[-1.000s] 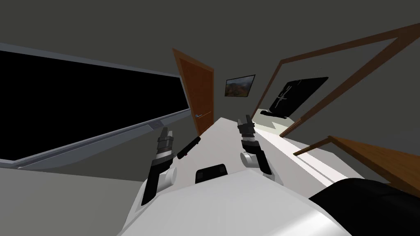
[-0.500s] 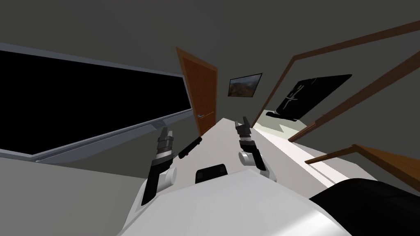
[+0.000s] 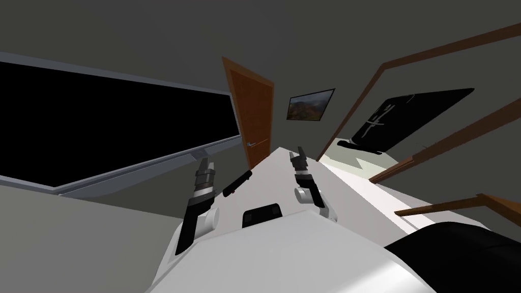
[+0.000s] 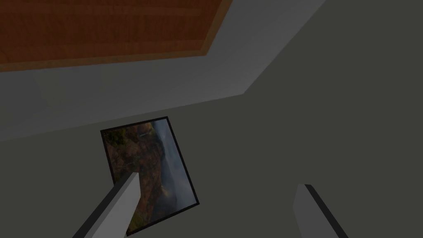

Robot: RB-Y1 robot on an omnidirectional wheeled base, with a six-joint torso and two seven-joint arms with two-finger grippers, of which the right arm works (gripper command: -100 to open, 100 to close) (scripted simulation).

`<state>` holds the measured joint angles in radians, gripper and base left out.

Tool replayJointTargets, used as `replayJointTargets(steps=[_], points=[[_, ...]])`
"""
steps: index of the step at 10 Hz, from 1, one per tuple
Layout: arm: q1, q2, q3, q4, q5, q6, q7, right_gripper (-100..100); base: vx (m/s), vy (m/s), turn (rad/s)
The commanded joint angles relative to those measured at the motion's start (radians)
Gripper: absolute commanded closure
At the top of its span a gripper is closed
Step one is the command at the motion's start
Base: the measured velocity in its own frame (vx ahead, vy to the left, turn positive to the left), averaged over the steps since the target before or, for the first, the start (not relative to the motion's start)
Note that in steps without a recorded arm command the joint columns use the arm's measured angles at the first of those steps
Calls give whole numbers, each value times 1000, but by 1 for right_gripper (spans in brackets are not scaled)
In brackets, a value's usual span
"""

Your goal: Pull the door open

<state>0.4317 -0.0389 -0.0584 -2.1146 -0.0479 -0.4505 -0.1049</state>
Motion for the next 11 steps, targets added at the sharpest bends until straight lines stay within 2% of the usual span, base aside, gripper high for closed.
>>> replayJointTargets(steps=[1, 11], points=[[-15, -5, 0, 37, -1, -9, 1, -100, 72, -15, 99], [-129, -42, -9, 321, -9, -81, 4, -100, 88, -29, 136]])
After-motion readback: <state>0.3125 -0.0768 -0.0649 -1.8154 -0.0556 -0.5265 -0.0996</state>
